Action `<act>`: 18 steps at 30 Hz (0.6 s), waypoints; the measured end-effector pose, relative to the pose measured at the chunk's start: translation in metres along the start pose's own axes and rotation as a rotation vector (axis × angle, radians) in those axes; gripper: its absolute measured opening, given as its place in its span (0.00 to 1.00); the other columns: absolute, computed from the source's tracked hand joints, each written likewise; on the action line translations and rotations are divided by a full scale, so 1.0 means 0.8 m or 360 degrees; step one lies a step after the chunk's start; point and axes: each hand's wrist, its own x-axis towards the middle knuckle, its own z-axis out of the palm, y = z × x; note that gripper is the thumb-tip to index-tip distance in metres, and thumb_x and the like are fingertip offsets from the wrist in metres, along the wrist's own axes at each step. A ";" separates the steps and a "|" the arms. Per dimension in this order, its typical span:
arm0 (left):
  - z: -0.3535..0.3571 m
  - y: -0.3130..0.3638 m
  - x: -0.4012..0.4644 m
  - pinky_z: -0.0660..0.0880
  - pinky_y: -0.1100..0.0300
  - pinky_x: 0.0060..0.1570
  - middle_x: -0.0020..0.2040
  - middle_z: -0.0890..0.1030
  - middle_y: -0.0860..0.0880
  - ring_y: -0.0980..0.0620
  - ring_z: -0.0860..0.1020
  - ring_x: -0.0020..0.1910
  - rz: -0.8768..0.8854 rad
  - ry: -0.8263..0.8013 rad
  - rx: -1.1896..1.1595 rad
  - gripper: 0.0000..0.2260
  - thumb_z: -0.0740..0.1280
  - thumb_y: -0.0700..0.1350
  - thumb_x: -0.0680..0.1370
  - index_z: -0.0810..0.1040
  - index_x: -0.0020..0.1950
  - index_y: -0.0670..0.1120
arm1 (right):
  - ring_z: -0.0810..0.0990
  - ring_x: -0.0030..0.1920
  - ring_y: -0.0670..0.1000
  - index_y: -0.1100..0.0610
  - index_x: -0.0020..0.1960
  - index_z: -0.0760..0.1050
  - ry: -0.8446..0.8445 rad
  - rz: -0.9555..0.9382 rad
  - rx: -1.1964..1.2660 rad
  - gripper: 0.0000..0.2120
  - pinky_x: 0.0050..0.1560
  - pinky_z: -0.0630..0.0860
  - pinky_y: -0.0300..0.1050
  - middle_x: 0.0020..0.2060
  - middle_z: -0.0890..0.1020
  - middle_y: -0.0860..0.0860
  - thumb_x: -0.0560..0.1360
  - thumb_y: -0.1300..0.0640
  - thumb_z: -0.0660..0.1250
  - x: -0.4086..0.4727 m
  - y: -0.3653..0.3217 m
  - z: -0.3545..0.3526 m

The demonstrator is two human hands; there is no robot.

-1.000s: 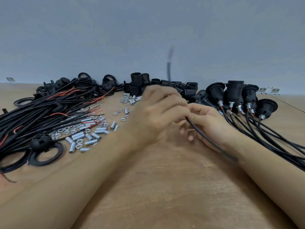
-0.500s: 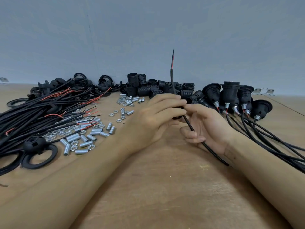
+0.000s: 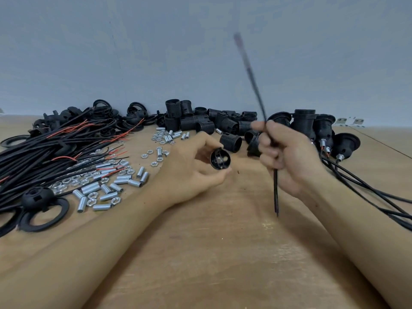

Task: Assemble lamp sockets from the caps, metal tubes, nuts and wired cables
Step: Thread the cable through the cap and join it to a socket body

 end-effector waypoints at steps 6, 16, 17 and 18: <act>0.001 -0.006 -0.001 0.79 0.51 0.47 0.46 0.84 0.56 0.53 0.82 0.47 -0.0153 -0.0181 0.0006 0.16 0.80 0.42 0.68 0.80 0.52 0.51 | 0.81 0.35 0.52 0.58 0.51 0.72 0.0139 -0.0405 -0.0227 0.09 0.36 0.74 0.44 0.40 0.86 0.55 0.84 0.58 0.54 -0.003 -0.014 -0.003; -0.002 -0.011 0.000 0.80 0.50 0.47 0.46 0.84 0.54 0.49 0.82 0.46 -0.0162 -0.0171 -0.0023 0.15 0.79 0.42 0.69 0.80 0.52 0.49 | 0.82 0.29 0.51 0.58 0.49 0.66 0.0298 -0.0563 -0.0098 0.08 0.28 0.76 0.38 0.33 0.85 0.56 0.85 0.56 0.56 -0.003 -0.005 -0.004; -0.002 -0.010 0.000 0.80 0.49 0.47 0.46 0.84 0.54 0.49 0.82 0.45 -0.0156 -0.0177 -0.0029 0.15 0.79 0.42 0.69 0.80 0.52 0.49 | 0.82 0.29 0.51 0.58 0.49 0.66 0.0313 -0.0554 -0.0089 0.08 0.28 0.77 0.38 0.33 0.85 0.56 0.85 0.56 0.56 -0.003 -0.003 -0.004; -0.001 -0.009 -0.001 0.80 0.49 0.47 0.46 0.84 0.54 0.49 0.82 0.45 -0.0150 -0.0185 -0.0036 0.15 0.79 0.42 0.69 0.80 0.52 0.48 | 0.83 0.29 0.51 0.58 0.48 0.66 0.0328 -0.0544 -0.0087 0.08 0.28 0.77 0.38 0.33 0.85 0.56 0.85 0.56 0.56 -0.003 -0.001 -0.003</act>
